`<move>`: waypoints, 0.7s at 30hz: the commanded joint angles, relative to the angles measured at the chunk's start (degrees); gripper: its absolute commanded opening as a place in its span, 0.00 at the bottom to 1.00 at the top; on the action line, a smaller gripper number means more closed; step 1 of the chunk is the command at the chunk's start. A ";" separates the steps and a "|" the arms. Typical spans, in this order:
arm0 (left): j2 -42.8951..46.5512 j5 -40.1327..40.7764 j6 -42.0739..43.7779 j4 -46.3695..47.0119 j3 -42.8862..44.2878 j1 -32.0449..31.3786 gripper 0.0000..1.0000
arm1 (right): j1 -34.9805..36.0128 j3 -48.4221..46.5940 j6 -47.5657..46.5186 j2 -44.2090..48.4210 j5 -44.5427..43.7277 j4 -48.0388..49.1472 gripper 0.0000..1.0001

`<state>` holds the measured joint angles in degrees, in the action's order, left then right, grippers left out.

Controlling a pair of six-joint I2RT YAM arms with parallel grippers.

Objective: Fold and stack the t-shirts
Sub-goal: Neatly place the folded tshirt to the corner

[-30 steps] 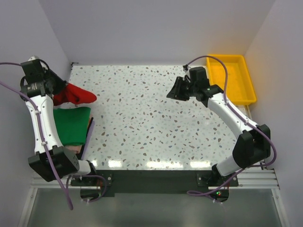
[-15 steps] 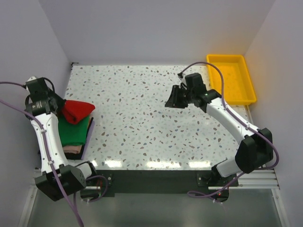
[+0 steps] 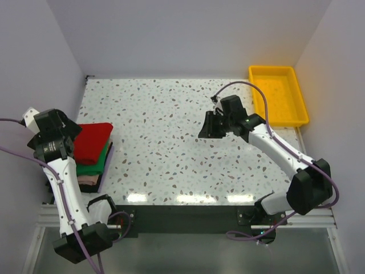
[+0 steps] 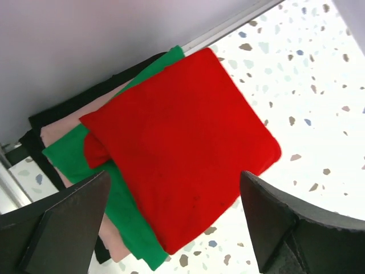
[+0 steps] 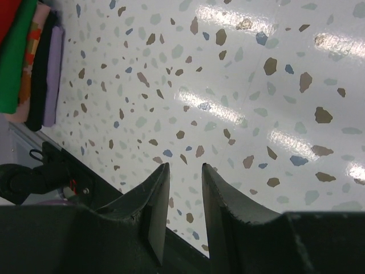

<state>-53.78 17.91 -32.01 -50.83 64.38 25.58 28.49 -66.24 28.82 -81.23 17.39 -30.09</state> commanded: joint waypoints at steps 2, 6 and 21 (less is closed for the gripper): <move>1.57 -8.47 0.19 5.11 -0.57 0.35 1.00 | 0.34 0.32 -1.48 3.36 -1.56 -1.12 0.34; 0.44 -13.33 0.02 8.28 -1.88 0.34 1.00 | 0.34 0.93 -1.31 3.71 -2.09 -0.68 0.34; -0.36 -10.70 -11.30 15.14 -20.59 0.43 0.99 | 0.34 3.92 -1.31 4.15 -1.65 0.82 0.34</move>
<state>-55.11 6.15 -37.78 -39.07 48.71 25.58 28.60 -63.31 28.40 -78.94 15.97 -30.35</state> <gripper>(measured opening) 0.989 0.335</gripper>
